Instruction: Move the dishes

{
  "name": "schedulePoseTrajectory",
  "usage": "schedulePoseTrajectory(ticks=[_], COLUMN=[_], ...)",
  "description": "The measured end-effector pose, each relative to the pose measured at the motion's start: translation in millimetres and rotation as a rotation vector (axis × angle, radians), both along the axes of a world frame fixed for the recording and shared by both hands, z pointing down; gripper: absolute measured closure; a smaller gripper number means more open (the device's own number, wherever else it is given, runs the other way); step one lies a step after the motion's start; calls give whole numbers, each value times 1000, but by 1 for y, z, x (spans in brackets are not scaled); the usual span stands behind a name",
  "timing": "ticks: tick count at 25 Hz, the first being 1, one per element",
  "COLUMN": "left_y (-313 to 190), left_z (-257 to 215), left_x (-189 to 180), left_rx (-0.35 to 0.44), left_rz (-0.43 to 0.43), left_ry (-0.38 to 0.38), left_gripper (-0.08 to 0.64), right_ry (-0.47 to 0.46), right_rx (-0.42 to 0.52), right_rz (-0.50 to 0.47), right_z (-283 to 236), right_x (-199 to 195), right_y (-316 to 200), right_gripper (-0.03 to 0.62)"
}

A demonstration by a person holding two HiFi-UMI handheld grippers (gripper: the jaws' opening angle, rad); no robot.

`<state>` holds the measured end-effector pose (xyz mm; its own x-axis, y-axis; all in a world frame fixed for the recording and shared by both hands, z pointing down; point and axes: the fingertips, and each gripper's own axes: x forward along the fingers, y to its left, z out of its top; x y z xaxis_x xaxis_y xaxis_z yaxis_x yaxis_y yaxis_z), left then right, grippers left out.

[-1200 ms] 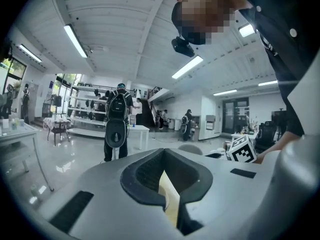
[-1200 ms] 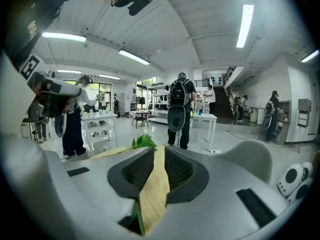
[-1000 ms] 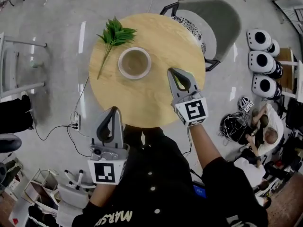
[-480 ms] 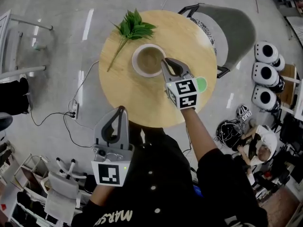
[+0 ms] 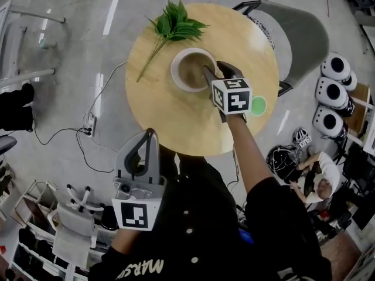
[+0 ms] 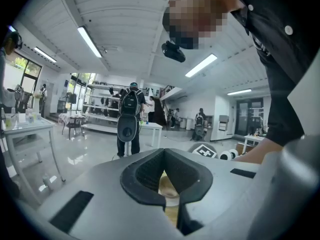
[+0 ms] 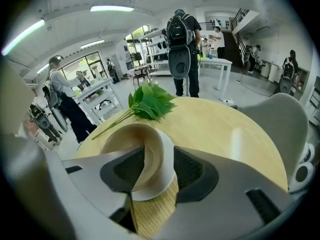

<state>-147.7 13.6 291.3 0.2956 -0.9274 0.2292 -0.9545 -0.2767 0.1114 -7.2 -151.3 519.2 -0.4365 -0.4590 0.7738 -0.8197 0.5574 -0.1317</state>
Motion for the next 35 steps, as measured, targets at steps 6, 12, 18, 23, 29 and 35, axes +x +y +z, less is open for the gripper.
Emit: schedulePoseTrajectory(ticks=[6, 12, 18, 23, 29, 35], left_y=[-7, -8, -6, -3, -1, -1], left_z=[14, 12, 12, 9, 4, -4], left_x=[-2, 3, 8, 13, 26, 43], left_rx=[-17, -12, -13, -8, 6, 25], left_rz=[0, 13, 27, 37, 66, 103], left_ry=[0, -13, -20, -23, -31, -34], left_gripper=[543, 543, 543, 543, 543, 543], right_ry=[25, 15, -21, -46, -104, -127], right_rx=[-54, -81, -73, -62, -62, -65], right_rz=[3, 27, 26, 34, 75, 141], right_z=[18, 21, 12, 3, -25, -47], right_x=[-1, -1, -6, -3, 12, 47], right_y=[0, 1, 1, 6, 22, 57], right_gripper=[483, 557, 581, 581, 581, 581])
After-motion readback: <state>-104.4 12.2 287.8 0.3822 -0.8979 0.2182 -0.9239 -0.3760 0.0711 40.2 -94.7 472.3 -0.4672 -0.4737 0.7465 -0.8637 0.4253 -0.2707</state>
